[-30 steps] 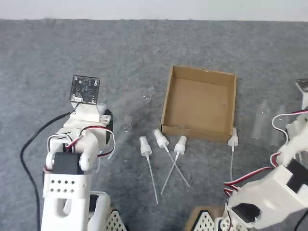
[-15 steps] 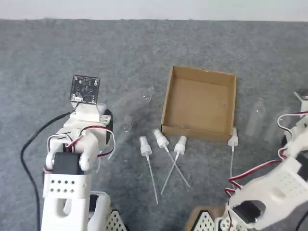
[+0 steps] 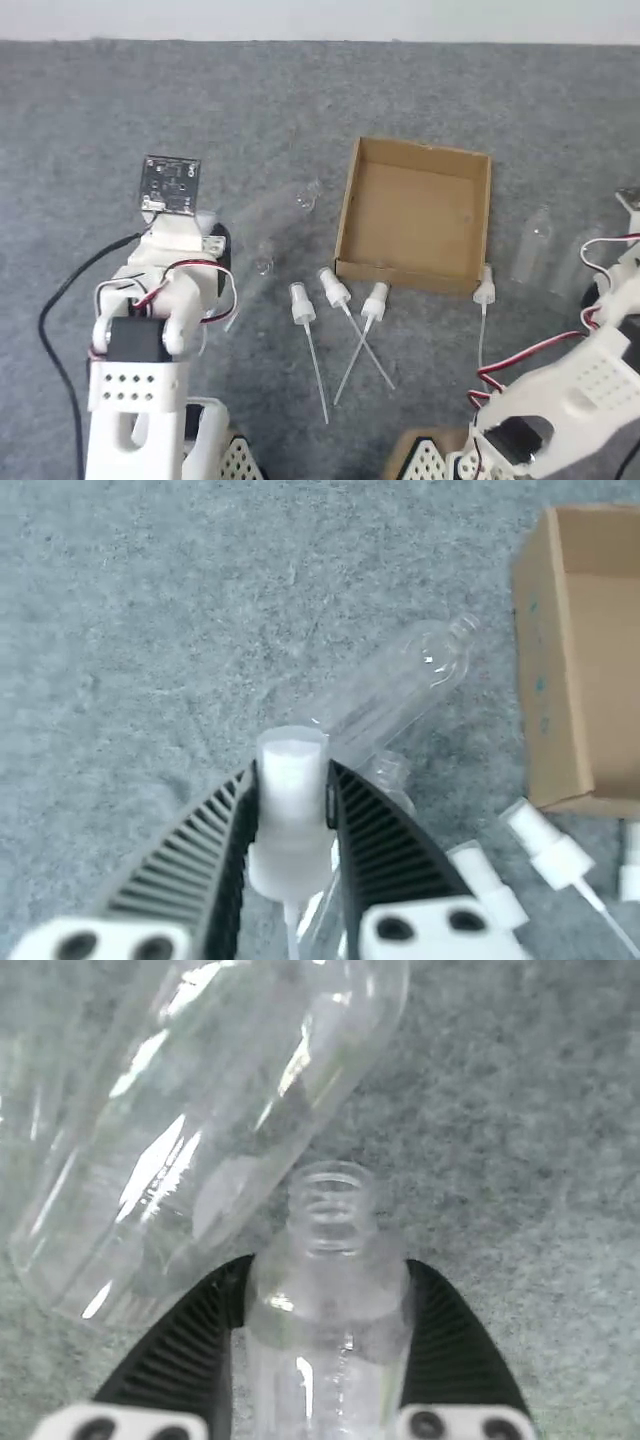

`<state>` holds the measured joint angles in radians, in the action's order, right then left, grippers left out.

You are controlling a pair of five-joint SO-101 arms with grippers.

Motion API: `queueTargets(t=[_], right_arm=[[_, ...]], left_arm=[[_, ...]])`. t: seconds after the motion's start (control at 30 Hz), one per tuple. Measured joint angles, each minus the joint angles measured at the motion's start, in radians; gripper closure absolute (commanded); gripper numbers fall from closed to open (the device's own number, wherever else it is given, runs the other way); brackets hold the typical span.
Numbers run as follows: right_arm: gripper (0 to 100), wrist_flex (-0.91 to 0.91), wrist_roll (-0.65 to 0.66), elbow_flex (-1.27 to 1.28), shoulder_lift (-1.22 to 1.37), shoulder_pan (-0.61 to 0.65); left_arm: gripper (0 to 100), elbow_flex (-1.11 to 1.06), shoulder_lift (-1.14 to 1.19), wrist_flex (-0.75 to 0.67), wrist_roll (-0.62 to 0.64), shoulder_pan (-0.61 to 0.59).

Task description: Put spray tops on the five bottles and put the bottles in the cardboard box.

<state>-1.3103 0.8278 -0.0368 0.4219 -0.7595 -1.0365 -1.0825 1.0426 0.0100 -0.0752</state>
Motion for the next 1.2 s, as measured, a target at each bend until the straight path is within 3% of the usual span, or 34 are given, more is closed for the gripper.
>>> queueTargets(t=[0.3,0.43,0.67,0.83,1.03,1.2], right_arm=[[99.4,-0.173,-0.041,-0.229,-0.055,0.005],[99.4,-0.281,-0.104,-0.290,-0.195,0.101],[99.4,-0.359,-0.334,-0.293,-0.493,0.445],[99.4,-0.342,-0.503,-0.238,-0.680,0.763],[99.4,-0.143,-0.626,0.080,-0.901,1.155],[99.4,0.132,-0.686,0.419,-1.040,1.363]], left_arm=[[99,0.000,0.000,-0.003,0.000,0.000],[99,0.060,0.000,-0.003,0.000,0.020],[99,0.322,0.000,0.020,0.000,0.017],[99,0.560,0.000,0.106,0.003,0.020],[99,0.764,-0.012,0.112,0.068,0.020],[99,0.850,-0.015,0.097,0.170,0.058]])
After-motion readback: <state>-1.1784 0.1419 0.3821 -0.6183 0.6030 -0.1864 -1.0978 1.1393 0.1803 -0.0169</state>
